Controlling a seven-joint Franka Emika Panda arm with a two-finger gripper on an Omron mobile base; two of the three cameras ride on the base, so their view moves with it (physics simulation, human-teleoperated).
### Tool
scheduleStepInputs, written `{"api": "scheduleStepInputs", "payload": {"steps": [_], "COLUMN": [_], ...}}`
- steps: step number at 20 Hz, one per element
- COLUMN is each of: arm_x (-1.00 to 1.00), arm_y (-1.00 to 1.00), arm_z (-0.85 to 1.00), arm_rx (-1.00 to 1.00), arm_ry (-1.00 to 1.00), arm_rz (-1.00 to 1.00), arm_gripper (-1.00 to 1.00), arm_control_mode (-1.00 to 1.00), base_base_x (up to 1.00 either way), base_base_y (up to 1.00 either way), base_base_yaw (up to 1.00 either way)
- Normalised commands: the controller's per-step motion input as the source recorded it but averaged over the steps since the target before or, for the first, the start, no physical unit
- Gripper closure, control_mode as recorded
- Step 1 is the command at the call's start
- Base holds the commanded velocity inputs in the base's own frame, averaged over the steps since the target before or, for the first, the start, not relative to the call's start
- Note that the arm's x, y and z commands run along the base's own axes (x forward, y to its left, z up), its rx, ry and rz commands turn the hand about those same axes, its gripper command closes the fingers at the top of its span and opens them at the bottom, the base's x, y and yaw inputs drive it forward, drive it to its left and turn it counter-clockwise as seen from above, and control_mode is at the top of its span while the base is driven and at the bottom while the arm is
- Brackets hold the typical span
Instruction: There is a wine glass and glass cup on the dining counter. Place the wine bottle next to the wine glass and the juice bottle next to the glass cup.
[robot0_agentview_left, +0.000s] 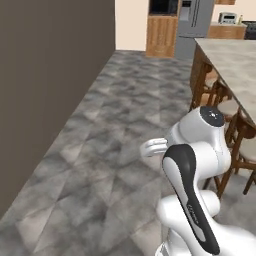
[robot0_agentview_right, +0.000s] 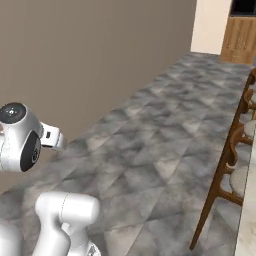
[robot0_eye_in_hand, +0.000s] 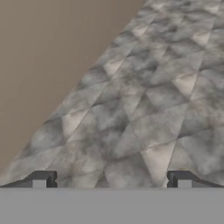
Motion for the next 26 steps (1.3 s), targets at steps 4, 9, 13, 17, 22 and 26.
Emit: {"api": "scheduleStepInputs", "payload": {"steps": [4,9,13,17,22,26], "arm_x": [0.0,0.0,0.0,0.0,0.0,0.0], "arm_y": [0.0,0.0,0.0,0.0,0.0,0.0], "arm_z": [0.0,0.0,0.0,0.0,0.0,0.0], "arm_rx": [0.0,0.0,0.0,0.0,0.0,0.0], "arm_ry": [0.0,0.0,0.0,0.0,0.0,0.0], "arm_rz": [0.0,0.0,0.0,0.0,0.0,0.0], "arm_gripper": [-1.0,-1.0,-1.0,-1.0,-1.0,-1.0], "arm_control_mode": [1.0,1.0,1.0,1.0,1.0,1.0], "base_base_x": [0.87,0.88,0.87,0.82,0.8,0.81], "base_base_y": [0.27,0.27,0.27,0.26,0.26,0.26], "base_base_yaw": [-0.25,-0.24,-0.25,-0.31,-0.32,-0.31]}}
